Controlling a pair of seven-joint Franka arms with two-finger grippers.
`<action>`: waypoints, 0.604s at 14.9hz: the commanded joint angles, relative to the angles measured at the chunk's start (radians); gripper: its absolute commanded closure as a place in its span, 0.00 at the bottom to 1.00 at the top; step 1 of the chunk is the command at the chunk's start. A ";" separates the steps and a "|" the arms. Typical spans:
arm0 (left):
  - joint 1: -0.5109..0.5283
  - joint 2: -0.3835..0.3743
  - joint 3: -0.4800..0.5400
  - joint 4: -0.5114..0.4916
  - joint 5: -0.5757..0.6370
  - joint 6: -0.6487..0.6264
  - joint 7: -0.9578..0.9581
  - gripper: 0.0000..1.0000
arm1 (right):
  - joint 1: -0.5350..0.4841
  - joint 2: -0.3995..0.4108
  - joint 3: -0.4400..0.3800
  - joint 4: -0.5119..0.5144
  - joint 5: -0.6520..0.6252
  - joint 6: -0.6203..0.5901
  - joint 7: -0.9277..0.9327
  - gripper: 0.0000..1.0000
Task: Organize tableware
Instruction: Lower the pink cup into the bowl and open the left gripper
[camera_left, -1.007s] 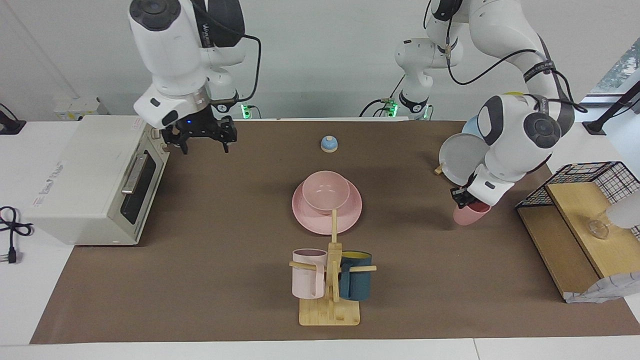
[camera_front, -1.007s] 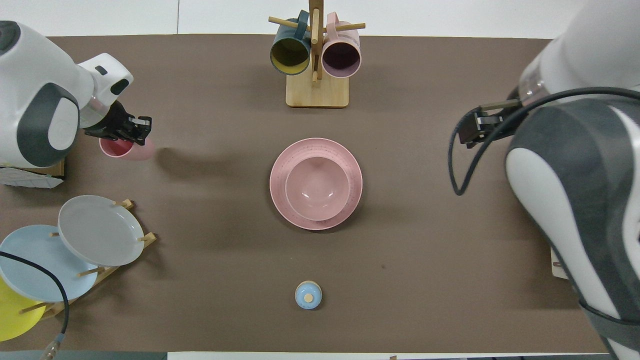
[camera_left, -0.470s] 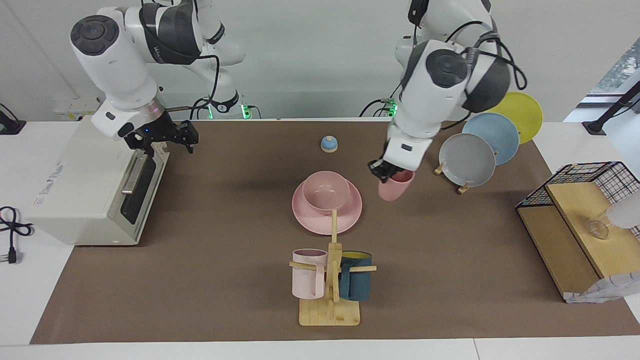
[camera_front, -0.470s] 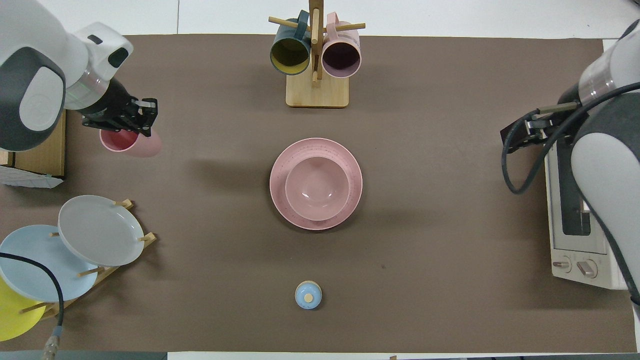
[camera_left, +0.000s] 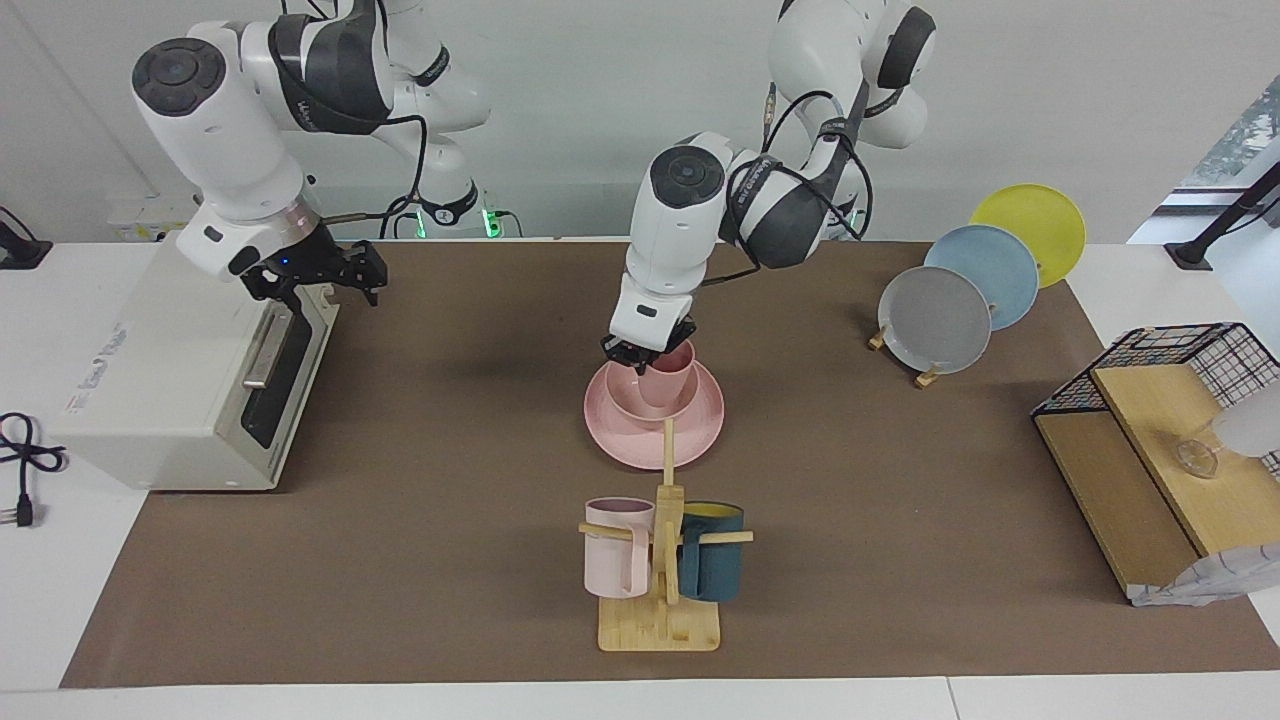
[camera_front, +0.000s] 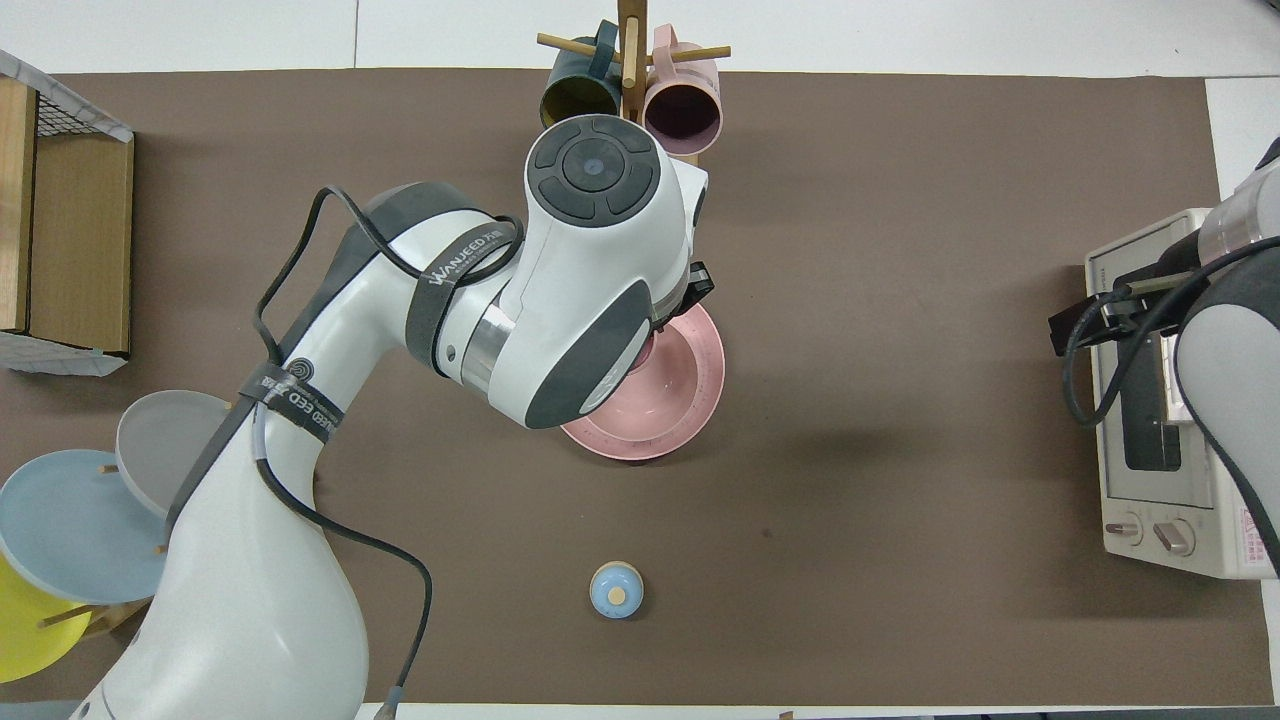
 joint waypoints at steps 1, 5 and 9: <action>-0.022 0.022 0.018 -0.019 -0.008 0.018 -0.019 1.00 | -0.011 -0.039 -0.006 -0.044 0.016 0.009 -0.030 0.00; -0.031 0.027 0.016 -0.075 -0.016 0.067 -0.033 1.00 | -0.011 -0.045 -0.006 -0.044 0.015 -0.003 -0.026 0.00; -0.038 0.033 0.016 -0.100 -0.014 0.100 -0.044 1.00 | -0.011 -0.053 -0.006 -0.041 0.015 -0.011 -0.033 0.00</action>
